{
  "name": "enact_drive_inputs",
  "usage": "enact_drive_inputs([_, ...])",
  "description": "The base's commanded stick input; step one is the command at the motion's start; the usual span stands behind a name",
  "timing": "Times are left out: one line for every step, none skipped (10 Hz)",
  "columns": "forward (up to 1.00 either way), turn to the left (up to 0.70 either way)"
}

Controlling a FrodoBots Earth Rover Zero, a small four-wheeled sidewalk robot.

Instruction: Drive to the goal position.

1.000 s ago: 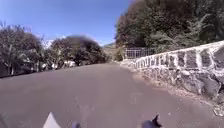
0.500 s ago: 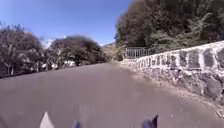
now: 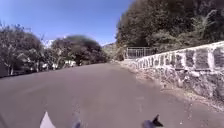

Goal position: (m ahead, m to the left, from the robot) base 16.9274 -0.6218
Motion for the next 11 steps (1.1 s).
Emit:
enact_drive_inputs([0.50,0.00])
enact_drive_inputs([0.50,0.00])
enact_drive_inputs([0.50,0.00])
enact_drive_inputs([0.50,0.00])
enact_drive_inputs([0.50,0.00])
enact_drive_inputs([0.50,0.00])
enact_drive_inputs([0.50,0.00])
enact_drive_inputs([0.50,0.00])
enact_drive_inputs([0.50,0.00])
enact_drive_inputs([0.50,0.00])
enact_drive_inputs([0.50,0.00])
